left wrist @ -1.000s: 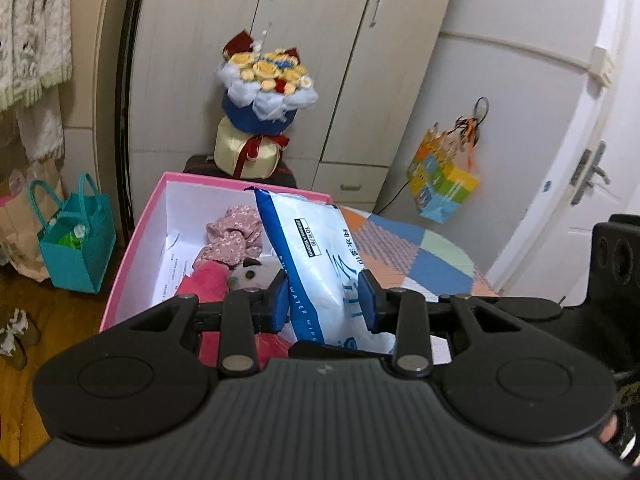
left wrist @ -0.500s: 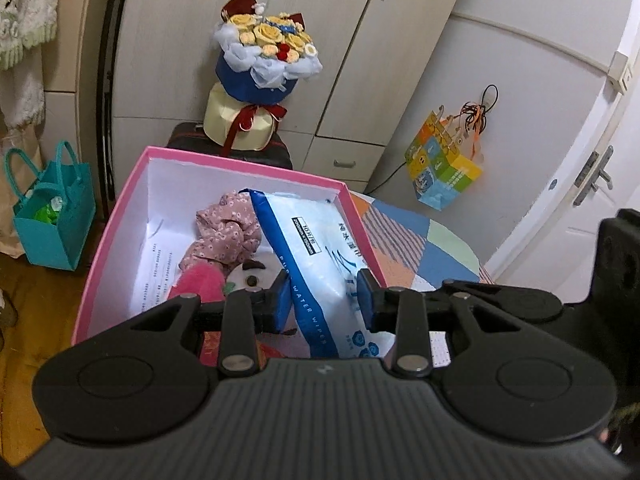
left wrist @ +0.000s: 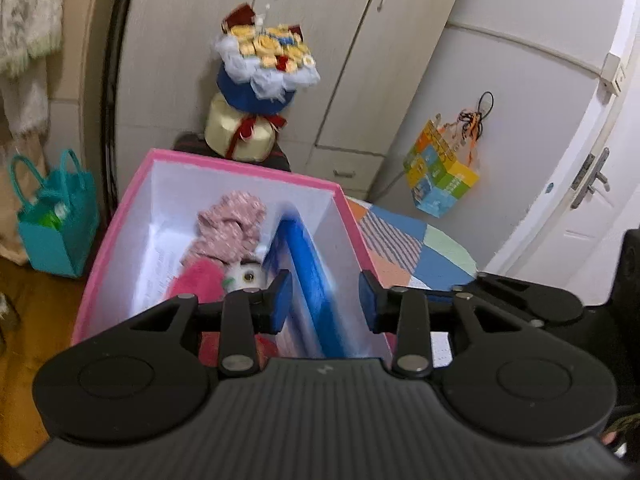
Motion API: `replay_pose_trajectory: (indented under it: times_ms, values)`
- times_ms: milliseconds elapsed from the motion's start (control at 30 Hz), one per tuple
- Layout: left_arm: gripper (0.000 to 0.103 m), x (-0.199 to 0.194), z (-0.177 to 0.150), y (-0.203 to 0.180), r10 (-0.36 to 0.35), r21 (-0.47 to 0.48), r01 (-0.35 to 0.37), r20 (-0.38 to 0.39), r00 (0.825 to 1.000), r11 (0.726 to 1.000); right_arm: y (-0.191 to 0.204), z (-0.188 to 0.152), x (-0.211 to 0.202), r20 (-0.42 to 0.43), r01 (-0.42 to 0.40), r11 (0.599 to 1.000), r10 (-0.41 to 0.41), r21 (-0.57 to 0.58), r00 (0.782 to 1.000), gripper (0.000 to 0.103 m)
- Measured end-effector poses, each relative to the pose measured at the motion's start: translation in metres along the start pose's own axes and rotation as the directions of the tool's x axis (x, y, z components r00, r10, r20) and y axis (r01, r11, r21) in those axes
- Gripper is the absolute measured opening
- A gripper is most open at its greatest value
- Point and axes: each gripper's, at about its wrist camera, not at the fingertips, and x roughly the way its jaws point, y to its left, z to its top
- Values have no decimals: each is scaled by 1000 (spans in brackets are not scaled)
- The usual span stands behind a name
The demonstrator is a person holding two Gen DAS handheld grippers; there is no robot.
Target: Organize soft objects
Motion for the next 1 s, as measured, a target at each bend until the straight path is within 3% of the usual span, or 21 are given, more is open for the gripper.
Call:
replay_pose_trajectory:
  times_ms: [400, 733, 1000]
  values:
    - [42, -49, -12, -27, 32, 52, -32, 18, 999, 998, 4, -23, -55, 64, -31, 1000, 31, -7, 997, 82]
    - [55, -99, -31, -72, 43, 148, -49, 44, 998, 988, 16, -32, -108, 67, 55, 998, -52, -42, 996, 83]
    - [65, -116, -55, -93, 38, 168, -44, 43, 998, 985, 14, -50, -143, 81, 94, 995, -92, -20, 992, 90]
